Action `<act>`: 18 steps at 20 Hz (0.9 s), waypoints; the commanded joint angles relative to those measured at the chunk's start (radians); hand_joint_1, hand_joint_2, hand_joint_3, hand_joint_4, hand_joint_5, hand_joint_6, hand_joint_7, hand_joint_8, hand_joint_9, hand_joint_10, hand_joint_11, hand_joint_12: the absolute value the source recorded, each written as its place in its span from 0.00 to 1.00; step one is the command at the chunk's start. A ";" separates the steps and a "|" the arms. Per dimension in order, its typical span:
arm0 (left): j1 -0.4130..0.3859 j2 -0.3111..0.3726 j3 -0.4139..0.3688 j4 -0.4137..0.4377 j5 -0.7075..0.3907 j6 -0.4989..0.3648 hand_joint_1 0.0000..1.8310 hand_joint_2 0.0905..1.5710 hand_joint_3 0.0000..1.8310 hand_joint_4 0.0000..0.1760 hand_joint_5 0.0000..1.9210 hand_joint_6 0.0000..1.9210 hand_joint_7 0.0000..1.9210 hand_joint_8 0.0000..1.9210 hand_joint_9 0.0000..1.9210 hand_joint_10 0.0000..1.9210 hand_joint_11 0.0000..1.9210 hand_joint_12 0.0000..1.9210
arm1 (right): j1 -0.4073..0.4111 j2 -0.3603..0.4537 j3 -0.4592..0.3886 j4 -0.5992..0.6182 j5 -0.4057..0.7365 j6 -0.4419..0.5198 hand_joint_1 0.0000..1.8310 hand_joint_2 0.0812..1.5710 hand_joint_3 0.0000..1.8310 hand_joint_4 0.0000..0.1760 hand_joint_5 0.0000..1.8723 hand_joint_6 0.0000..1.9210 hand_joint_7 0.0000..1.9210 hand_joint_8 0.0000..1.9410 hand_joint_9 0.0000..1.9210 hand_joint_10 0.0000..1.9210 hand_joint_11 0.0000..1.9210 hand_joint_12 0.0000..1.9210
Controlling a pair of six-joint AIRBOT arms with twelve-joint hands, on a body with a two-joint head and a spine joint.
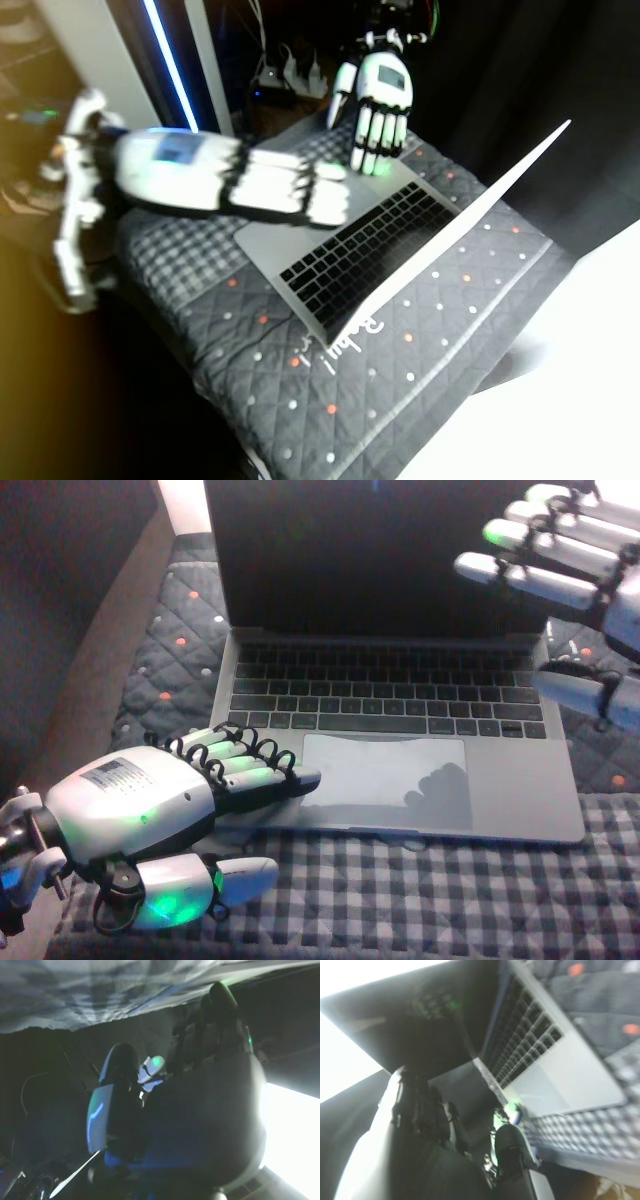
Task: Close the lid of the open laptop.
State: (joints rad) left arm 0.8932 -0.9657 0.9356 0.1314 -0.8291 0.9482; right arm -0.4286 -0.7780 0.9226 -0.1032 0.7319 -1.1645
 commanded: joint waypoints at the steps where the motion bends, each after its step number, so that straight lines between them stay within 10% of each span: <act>1: 0.005 -0.010 0.005 -0.002 -0.033 -0.012 0.07 0.96 0.00 0.08 0.12 0.01 0.14 0.00 0.06 0.26 0.00 0.64 | 0.023 0.004 0.008 0.004 0.084 -0.005 0.16 0.94 0.00 0.35 0.00 0.00 0.00 0.00 0.00 0.00 0.00 0.00; 6: 0.004 -0.027 0.020 -0.001 -0.023 -0.029 0.09 0.95 0.00 0.09 0.12 0.01 0.14 0.00 0.06 0.26 0.00 0.63 | 0.124 -0.041 0.052 0.005 0.038 -0.016 0.16 0.93 0.00 0.76 0.00 0.00 0.00 0.00 0.00 0.00 0.00 0.09; 11: 0.004 -0.038 0.027 0.000 -0.019 -0.030 0.12 0.94 0.00 0.00 0.15 0.01 0.16 0.01 0.08 0.26 0.00 0.66 | 0.190 -0.053 0.058 0.053 0.021 -0.105 0.24 0.91 0.00 0.36 0.00 0.00 0.00 0.00 0.00 0.00 0.00 0.10; 14: 0.004 -0.044 0.032 0.000 -0.014 -0.032 0.14 0.94 0.00 0.13 0.14 0.01 0.15 0.00 0.09 0.24 0.00 0.64 | 0.221 -0.060 0.060 0.072 0.021 -0.144 0.24 0.89 0.00 0.60 0.00 0.00 0.00 0.00 0.00 0.00 0.01 0.01; 18: 0.004 -0.053 0.036 0.000 -0.006 -0.032 0.13 0.94 0.00 0.02 0.15 0.00 0.16 0.00 0.10 0.22 0.00 0.62 | 0.271 -0.082 0.093 0.097 -0.013 -0.151 0.14 0.92 0.01 0.39 0.00 0.00 0.00 0.00 0.00 0.00 0.00 0.00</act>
State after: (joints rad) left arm 0.8921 -1.0084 0.9722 0.1314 -0.8360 0.9279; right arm -0.1646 -0.8761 1.0168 -0.0097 0.6060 -1.3136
